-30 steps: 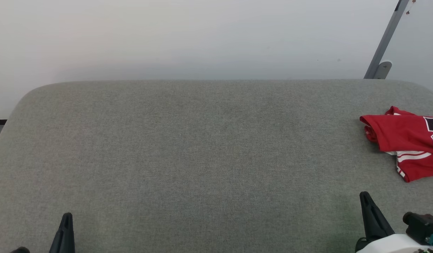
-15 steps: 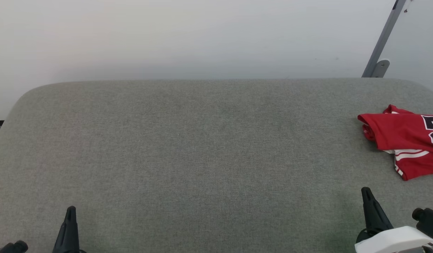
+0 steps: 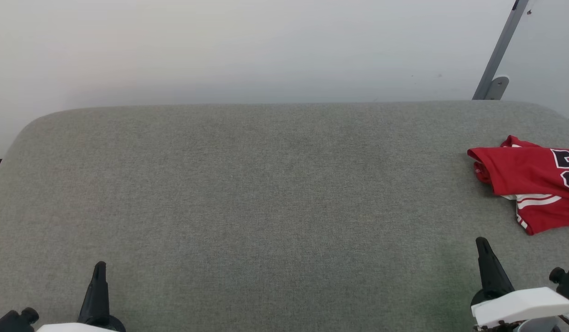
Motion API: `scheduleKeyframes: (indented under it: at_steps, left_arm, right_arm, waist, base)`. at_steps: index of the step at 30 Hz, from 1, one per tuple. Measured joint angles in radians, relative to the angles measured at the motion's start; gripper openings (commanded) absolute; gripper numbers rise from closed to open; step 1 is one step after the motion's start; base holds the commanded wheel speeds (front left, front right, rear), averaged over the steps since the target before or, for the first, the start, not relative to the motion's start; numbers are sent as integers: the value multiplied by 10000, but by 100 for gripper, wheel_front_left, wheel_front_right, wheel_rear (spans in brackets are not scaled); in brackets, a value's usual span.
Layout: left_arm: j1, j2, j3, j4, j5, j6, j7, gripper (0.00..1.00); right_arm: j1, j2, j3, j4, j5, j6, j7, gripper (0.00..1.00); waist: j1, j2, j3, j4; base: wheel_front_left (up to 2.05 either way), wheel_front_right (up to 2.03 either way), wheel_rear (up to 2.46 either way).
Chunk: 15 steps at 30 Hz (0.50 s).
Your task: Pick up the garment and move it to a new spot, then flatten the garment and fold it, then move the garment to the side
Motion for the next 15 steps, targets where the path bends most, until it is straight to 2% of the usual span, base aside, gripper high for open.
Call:
scheduleKeyframes:
  at_steps: [15]
  left_arm:
    - [-406, -236, 71, 148, -1490, 0, 520, 0]
  right_arm:
    - [-290, 138, -132, -10, 1718, 0, 439, 0]
  waist:
    - [0, 0, 27, -81]
  base:
    - [0, 0, 0]
